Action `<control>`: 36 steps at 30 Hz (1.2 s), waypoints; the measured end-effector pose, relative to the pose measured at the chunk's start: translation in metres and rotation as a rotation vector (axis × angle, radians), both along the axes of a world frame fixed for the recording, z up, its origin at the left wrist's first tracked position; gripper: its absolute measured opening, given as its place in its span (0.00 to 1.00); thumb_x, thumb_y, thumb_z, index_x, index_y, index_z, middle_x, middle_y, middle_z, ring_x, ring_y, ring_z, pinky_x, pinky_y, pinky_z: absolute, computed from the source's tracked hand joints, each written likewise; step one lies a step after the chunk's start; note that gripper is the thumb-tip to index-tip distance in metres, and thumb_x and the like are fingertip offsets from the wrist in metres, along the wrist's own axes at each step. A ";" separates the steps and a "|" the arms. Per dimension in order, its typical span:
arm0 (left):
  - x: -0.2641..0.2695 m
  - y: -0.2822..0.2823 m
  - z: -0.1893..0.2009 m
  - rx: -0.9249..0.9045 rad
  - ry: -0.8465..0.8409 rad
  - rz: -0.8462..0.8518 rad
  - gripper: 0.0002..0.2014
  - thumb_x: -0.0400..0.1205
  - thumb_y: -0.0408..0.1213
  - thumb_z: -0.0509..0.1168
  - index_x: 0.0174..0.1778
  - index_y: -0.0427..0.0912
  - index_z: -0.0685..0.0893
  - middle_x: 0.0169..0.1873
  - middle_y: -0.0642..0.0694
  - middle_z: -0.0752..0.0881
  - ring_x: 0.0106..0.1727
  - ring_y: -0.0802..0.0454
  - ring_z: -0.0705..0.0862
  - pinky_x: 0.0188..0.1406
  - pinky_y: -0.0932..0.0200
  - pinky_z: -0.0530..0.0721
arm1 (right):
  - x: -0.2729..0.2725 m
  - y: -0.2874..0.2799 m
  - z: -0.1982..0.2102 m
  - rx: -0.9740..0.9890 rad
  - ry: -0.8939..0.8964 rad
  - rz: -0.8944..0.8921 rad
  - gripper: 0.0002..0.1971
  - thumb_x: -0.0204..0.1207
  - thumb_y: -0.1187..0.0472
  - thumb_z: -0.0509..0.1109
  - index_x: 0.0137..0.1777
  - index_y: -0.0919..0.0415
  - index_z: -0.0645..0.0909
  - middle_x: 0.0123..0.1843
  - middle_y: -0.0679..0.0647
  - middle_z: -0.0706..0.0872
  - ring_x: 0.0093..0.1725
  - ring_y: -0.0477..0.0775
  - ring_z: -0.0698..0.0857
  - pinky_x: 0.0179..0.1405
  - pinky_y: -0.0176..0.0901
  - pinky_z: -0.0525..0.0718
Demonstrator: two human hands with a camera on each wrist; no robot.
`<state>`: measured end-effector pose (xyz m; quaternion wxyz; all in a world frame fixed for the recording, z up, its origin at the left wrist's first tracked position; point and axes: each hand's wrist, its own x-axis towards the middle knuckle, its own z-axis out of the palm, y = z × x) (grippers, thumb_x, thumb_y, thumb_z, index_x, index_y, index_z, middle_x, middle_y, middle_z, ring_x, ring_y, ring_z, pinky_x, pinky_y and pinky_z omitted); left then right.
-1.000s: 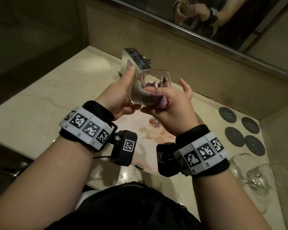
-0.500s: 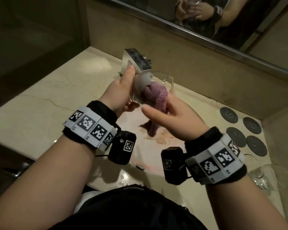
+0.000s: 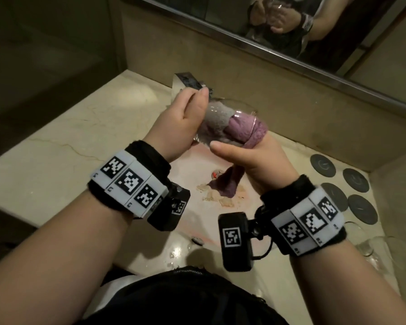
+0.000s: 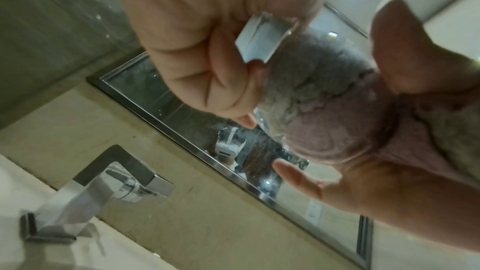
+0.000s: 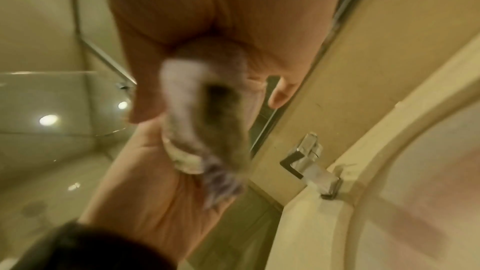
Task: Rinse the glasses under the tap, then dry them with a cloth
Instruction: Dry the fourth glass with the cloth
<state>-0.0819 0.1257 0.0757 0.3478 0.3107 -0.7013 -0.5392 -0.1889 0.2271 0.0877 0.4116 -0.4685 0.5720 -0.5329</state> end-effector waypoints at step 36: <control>-0.017 -0.024 -0.023 0.719 0.038 -0.355 0.43 0.78 0.72 0.40 0.66 0.39 0.79 0.36 0.41 0.84 0.21 0.56 0.74 0.13 0.72 0.68 | -0.034 -0.015 -0.011 -0.117 0.932 -0.089 0.15 0.68 0.52 0.76 0.56 0.52 0.86 0.28 0.21 0.78 0.53 0.44 0.84 0.80 0.57 0.45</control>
